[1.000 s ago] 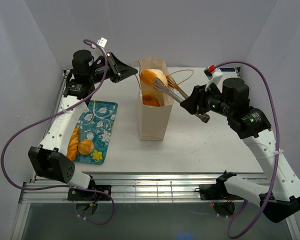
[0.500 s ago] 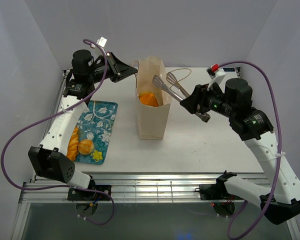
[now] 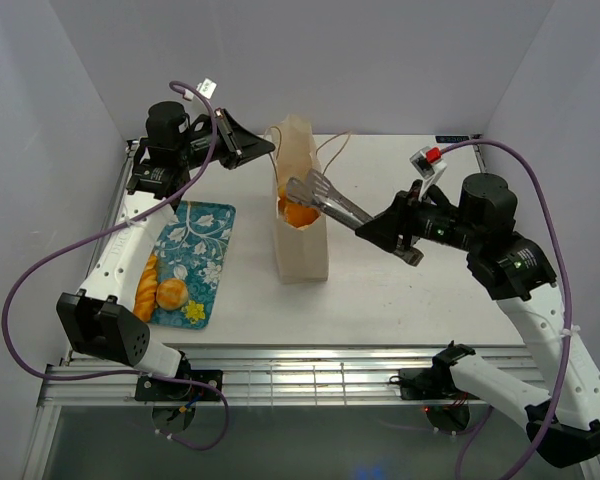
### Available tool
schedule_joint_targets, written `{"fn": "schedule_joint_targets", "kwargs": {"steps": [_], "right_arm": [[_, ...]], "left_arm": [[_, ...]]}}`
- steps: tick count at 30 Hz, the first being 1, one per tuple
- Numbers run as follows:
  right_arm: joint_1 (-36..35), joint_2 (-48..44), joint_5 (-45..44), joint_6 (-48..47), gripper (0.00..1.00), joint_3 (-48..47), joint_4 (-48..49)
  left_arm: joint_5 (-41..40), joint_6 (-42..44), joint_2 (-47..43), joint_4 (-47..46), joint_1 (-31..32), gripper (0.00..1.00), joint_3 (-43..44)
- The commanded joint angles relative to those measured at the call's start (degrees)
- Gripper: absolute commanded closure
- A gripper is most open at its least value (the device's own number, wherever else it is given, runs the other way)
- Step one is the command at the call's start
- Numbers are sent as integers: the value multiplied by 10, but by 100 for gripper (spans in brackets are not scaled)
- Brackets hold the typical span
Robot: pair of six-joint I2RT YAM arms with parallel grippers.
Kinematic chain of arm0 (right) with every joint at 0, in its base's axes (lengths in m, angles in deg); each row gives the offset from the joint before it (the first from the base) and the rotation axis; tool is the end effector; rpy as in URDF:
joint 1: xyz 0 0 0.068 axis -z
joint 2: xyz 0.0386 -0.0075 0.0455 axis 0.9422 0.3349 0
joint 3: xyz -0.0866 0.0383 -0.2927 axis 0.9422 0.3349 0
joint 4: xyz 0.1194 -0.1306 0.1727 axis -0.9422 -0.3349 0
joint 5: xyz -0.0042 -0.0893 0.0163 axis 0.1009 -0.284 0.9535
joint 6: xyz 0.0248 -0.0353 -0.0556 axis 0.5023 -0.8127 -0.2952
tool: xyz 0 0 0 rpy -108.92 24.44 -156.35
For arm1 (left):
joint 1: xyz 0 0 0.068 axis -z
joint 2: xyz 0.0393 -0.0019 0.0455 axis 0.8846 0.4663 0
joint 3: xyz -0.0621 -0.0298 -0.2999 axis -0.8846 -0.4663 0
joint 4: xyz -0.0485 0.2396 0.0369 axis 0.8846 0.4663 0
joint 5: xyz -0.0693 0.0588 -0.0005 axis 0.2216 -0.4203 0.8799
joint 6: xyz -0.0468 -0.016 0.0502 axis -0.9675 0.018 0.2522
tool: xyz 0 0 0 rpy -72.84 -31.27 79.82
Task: Place the fake bread into the paper bag
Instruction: Place the fake bread in the paper bag.
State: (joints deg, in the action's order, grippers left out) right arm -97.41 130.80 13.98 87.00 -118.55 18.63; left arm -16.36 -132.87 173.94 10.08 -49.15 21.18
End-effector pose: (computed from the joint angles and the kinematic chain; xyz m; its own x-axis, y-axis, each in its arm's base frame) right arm 0.1317 0.0949 0.4638 -0.4194 0.1164 -0.9003 -0.6875 0.6069 0.3988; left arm 0.3140 -0.1121 0.4638 -0.7416 -0.4224 -0.5212 0.3619 0.4023 -0.8410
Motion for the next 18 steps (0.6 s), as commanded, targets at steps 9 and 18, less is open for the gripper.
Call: {"fn": "schedule_joint_targets", "kwargs": {"steps": [9,18], "right_arm": [[2,-62,266,14,44,40,28],[-110,-40,232,90,44,144,184]], "left_arm": [[-17,30,-26,50,-3,100,25],[-19,26,-29,69,-3,100,40]]}}
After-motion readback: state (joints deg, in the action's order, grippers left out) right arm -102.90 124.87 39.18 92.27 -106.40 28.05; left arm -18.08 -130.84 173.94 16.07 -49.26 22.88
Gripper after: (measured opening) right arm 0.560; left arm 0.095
